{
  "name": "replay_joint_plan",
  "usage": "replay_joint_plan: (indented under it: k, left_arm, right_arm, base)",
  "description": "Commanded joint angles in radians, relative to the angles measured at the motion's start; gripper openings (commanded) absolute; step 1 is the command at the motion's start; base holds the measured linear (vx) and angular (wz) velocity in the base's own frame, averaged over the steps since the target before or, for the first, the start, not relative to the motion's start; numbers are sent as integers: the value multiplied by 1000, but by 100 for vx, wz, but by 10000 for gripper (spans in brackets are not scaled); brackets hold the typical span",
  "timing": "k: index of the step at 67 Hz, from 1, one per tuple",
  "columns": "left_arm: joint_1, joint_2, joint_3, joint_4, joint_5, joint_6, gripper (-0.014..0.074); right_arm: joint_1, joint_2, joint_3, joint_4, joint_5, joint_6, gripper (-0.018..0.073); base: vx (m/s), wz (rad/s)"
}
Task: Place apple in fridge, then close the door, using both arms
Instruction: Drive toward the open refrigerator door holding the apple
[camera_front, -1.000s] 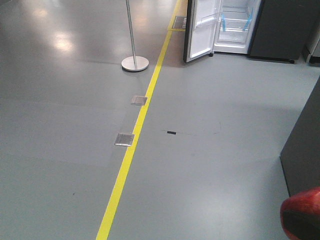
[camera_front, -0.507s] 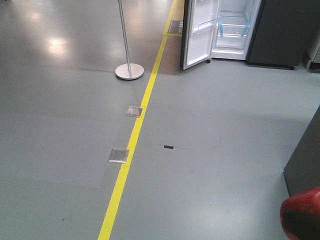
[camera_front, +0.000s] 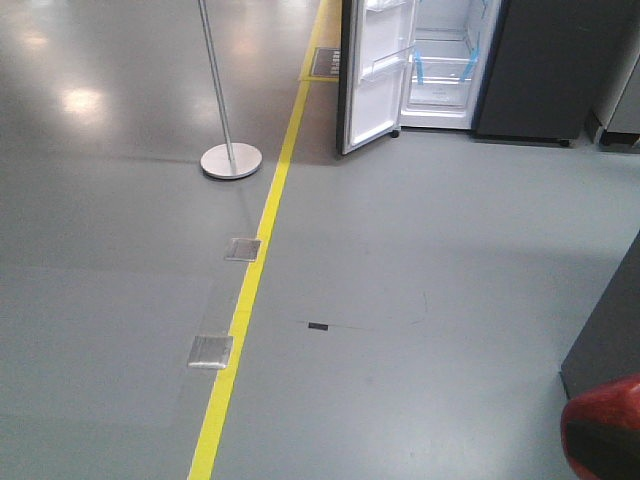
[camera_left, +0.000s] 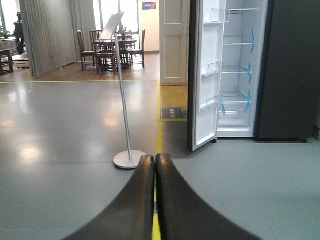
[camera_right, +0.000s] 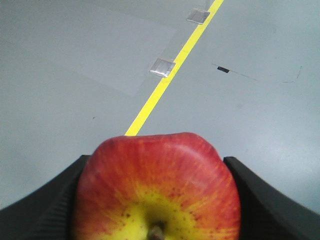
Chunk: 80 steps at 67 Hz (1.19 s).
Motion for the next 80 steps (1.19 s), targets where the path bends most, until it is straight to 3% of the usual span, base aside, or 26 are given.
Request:
replay_joint_plan:
  k: [1,80]
  left_arm:
    - [3,-15,-16,-4,-69,0,-6]
    - [3,-15,-16,-4,-69,0,-6]
  right_arm:
    - [0,4,-28,12,-63,-8,132]
    - [0,4,-28,12,-63,-8,132]
  base:
    - [30,-13]
    - [29,-10]
